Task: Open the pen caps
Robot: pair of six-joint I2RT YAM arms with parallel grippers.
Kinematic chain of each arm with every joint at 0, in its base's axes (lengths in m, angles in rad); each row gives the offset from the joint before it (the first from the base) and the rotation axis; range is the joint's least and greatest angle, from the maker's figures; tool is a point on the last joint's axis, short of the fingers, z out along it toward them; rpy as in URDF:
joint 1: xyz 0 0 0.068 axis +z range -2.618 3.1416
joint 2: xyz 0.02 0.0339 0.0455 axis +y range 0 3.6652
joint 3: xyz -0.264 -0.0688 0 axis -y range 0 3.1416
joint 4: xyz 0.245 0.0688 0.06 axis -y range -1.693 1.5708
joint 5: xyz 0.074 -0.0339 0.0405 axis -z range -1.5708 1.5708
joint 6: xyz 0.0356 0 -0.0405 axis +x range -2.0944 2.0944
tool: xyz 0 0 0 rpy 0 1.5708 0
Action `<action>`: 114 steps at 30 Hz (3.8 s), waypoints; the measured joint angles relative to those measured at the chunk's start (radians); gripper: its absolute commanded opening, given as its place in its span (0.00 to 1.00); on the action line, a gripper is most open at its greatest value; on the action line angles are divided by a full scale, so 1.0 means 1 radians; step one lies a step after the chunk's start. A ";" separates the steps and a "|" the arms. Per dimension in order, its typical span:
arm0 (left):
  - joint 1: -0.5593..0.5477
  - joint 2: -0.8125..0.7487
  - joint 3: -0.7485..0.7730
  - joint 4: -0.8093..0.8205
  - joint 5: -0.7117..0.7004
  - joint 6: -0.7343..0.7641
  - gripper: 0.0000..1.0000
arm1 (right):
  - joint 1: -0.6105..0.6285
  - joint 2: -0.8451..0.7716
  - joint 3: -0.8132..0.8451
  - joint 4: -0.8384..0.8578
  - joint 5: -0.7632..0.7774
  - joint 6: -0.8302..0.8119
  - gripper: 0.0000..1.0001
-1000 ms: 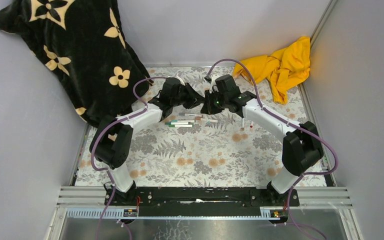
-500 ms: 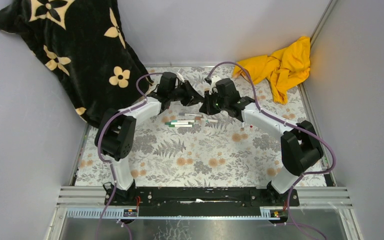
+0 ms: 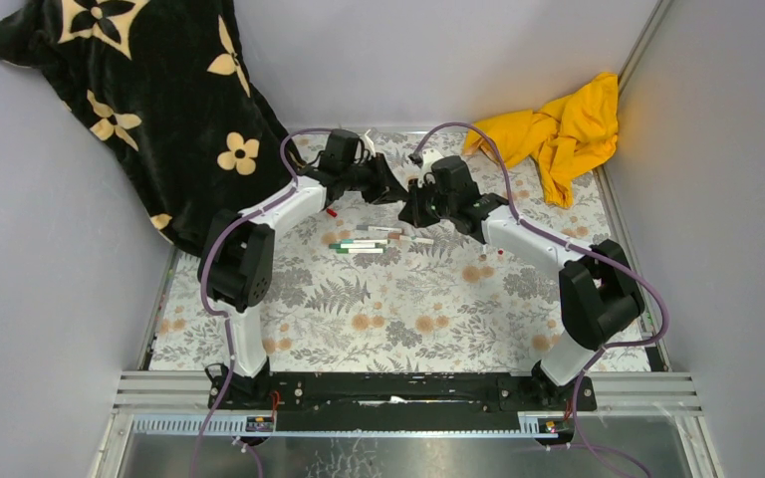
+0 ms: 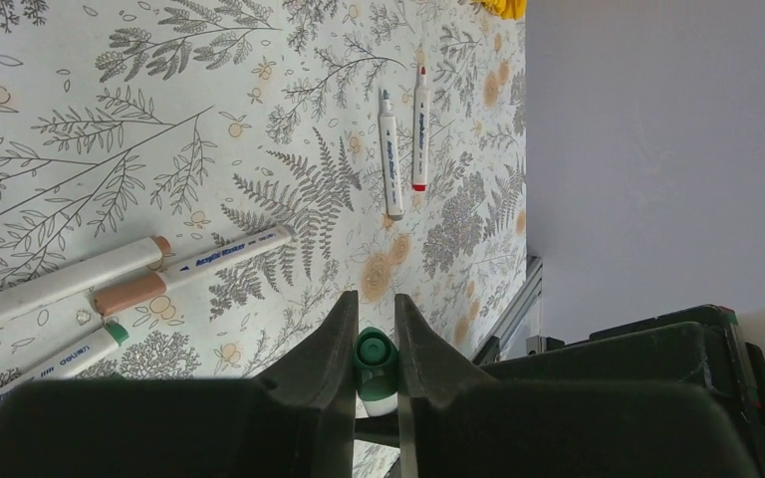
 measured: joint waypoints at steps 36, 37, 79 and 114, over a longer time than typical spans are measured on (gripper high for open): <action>0.106 -0.006 -0.090 -0.097 -0.636 0.080 0.47 | -0.169 0.060 -0.090 -0.261 0.200 0.008 0.00; 0.107 0.001 -0.090 -0.100 -0.639 0.082 0.48 | -0.172 0.070 -0.087 -0.262 0.204 0.008 0.00; 0.108 -0.245 -0.271 -0.035 -0.640 0.014 0.62 | -0.204 0.044 -0.018 -0.280 0.300 -0.064 0.45; 0.172 -0.432 -0.437 0.143 -0.398 -0.185 0.88 | -0.020 0.338 0.259 -0.355 0.047 -0.386 0.51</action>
